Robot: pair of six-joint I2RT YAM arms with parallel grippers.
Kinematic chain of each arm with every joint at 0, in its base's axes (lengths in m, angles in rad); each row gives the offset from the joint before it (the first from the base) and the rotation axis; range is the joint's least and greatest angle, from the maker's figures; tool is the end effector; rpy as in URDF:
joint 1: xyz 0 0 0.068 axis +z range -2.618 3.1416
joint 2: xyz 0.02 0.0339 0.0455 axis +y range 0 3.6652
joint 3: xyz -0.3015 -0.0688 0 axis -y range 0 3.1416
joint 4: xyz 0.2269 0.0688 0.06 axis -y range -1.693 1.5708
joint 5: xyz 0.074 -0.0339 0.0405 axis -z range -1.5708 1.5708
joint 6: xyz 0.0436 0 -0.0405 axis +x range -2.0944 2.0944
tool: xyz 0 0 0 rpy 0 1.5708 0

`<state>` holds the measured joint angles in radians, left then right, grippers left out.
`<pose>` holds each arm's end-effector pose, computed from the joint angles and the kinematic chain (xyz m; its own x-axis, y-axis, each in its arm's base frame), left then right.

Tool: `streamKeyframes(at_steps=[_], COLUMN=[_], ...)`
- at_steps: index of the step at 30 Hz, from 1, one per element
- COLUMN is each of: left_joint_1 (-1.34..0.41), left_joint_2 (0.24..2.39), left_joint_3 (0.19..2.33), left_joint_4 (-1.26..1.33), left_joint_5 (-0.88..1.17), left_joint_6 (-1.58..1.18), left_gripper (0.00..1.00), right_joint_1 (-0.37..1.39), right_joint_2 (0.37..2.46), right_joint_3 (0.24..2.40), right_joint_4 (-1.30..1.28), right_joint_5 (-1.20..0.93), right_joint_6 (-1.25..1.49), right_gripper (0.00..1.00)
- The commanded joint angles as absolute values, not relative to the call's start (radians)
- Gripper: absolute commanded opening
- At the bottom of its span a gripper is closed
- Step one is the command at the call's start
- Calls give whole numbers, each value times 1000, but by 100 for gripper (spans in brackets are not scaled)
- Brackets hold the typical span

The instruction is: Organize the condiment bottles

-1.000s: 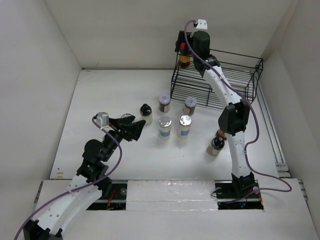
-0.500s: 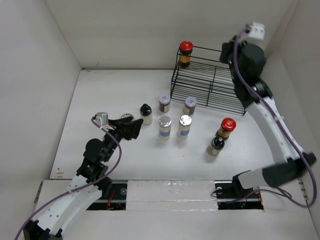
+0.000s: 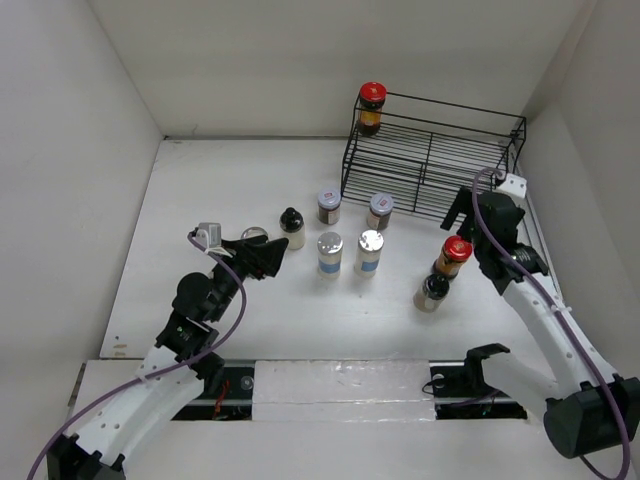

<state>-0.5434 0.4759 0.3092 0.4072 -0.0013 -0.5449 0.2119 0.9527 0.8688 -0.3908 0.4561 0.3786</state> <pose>0.0856 -0.0516 0.3012 -0.0931 -0.5493 -0.8304 0.5469 0.6687 -0.5037 0.1771 0.0185 0.3483 -0.3434 0.2655 -0.9009 0.3456 0.9276 0.1417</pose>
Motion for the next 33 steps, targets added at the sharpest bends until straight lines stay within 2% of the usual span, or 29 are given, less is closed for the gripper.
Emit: streamKeyframes(at_steps=[1,13,16,17,19,20,24,30,33], left_joint_1=[-548,-548,-548,-548,-548,-548,-548,-548,-548], left_joint_2=[465,465,454,454,454,454,454,476,476], left_joint_3=[345,345,345,345,335,334,344,350,339], left_joint_4=[457,457,468,468,468,468,469,465,479], left_joint_5=[15,51,51,51,51,51,63,63,54], left_joint_6=[-554,-563,-563,-563,-563,-563,-563,-572,-572], left_gripper=[67,67,67,67,68,68,68,68,68], right_joint_1=[225,262,244,244,235,235,258,321,348], right_joint_2=[962,971,1002,1021,1031,1031,979,917,926], right_joint_3=[824,695,684,684,695,704,759,961,1129], right_joint_4=[-430,-468,-431,-419,-410,-400,-411,-481,-462], right_joint_5=[361,416,416,405,405,416,495,592,563], right_joint_6=[432,480,456,446,446,434,397,331,266], right_gripper=[100,100,93,80,75,61,46,46,46])
